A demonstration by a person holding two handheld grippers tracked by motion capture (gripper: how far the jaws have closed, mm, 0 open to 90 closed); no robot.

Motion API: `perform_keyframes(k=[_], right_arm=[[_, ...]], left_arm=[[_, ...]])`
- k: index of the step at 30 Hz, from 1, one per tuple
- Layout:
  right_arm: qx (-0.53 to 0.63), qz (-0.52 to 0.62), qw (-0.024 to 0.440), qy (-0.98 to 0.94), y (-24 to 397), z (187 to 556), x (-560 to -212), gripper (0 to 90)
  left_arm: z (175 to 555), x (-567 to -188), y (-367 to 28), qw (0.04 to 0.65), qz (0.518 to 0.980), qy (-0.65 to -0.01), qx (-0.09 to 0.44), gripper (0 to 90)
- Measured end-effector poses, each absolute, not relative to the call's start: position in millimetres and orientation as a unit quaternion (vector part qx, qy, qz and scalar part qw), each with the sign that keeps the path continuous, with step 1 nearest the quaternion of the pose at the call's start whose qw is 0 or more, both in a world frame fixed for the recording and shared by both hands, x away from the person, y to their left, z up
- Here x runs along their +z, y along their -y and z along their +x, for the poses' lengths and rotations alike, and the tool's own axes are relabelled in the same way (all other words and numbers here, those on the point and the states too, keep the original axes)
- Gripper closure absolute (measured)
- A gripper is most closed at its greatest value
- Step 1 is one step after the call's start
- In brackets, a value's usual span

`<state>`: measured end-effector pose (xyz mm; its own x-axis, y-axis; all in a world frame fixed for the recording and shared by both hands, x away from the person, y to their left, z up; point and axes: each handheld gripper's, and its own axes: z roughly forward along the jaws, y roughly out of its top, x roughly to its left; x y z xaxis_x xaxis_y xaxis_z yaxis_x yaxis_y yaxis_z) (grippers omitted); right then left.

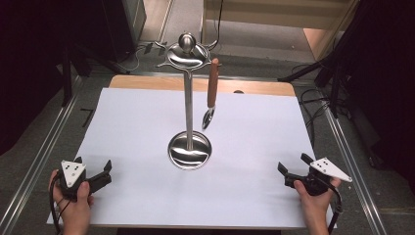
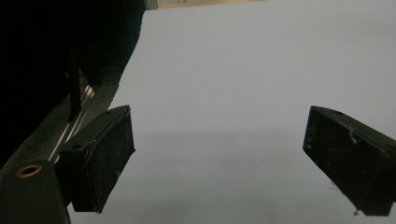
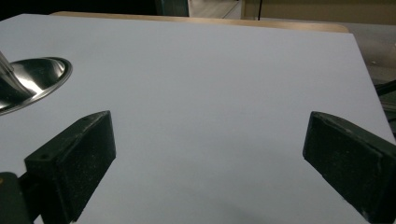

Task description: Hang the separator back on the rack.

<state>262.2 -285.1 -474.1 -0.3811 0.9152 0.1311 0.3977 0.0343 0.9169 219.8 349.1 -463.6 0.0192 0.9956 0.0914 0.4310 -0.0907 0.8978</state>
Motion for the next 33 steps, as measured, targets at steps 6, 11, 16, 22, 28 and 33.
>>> perform_keyframes(k=[6, 11, 16, 22, 28, 33], right_arm=[[0.482, 0.5, 0.271, -0.667, 299.7, 251.4, -475.4, 2.4], [0.469, 0.516, 0.275, -0.662, 312.5, 242.3, -476.8, 2.5], [0.449, 0.529, 0.279, -0.664, 321.8, 234.8, -479.2, 3.9], [0.439, 0.518, 0.279, -0.678, 320.4, 222.8, -484.1, 3.9], [0.429, 0.51, 0.288, -0.687, 314.0, 222.9, -486.0, 4.0], [0.433, 0.512, 0.285, -0.685, 315.4, 223.3, -486.4, 4.0]], left_arm=[[219.7, -463.6, -349.3, 0.354, 0.62, -0.575, 0.4, 9.6], [219.7, -463.6, -349.5, 0.355, 0.619, -0.575, 0.4, 9.6], [219.6, -463.6, -349.5, 0.355, 0.619, -0.575, 0.4, 9.6], [219.5, -463.6, -350.0, 0.358, 0.618, -0.576, 0.398, 9.6], [219.8, -463.5, -349.8, 0.357, 0.622, -0.574, 0.396, 9.6], [220.2, -463.6, -349.7, 0.356, 0.621, -0.575, 0.395, 9.6]])
